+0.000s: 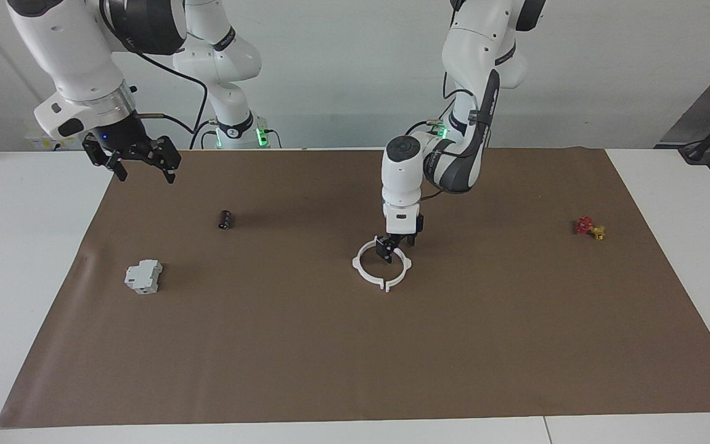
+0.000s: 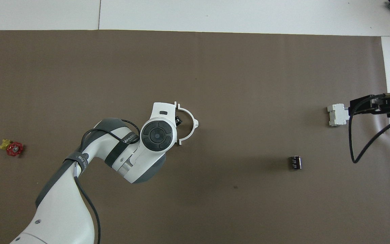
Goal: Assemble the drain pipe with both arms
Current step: 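Press the held clamp half against the placed half with the left gripper, then open the left gripper and withdraw it from the joined ring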
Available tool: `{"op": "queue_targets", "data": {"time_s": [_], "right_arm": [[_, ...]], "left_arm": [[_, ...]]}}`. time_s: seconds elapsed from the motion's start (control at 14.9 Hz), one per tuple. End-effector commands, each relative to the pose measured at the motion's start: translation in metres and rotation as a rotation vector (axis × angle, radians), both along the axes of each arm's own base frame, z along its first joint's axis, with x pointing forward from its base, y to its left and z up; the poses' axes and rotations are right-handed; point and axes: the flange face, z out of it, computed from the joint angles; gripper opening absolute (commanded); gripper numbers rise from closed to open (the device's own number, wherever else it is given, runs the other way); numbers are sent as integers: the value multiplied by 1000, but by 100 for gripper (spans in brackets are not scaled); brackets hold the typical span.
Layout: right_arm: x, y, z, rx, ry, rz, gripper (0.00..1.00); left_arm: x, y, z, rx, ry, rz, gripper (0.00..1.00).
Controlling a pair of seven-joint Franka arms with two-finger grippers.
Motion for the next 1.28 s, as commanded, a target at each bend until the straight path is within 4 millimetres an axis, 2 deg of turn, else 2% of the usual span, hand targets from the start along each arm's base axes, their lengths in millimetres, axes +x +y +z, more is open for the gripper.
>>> {"op": "queue_targets", "data": {"time_s": [0.0, 0.2, 0.4, 0.61, 0.81, 1.01, 1.08, 1.21], "right_arm": [[-4, -2, 2, -1, 4, -7, 100], [-4, -3, 2, 3, 4, -9, 100], [-3, -3, 3, 3, 6, -3, 100], [-5, -4, 10, -6, 32, 47, 100], [-5, -6, 11, -11, 28, 78, 100], [-4, -5, 10, -2, 29, 80, 100], [-5, -6, 10, 7, 31, 75, 100], [-5, -6, 8, 16, 32, 69, 100]], "left_arm": [[3, -3, 0, 28, -6, 2, 100], [6, 0, 4, 38, 0, 9, 100], [11, 5, 21, 70, 13, 1, 100], [12, 27, 73, 103, 12, -33, 100], [6, 48, 115, 144, 28, -77, 100], [9, 99, 154, 189, 89, -178, 100], [13, 121, 166, 189, 113, -207, 100], [16, 174, 203, 159, 119, -263, 100]]}}
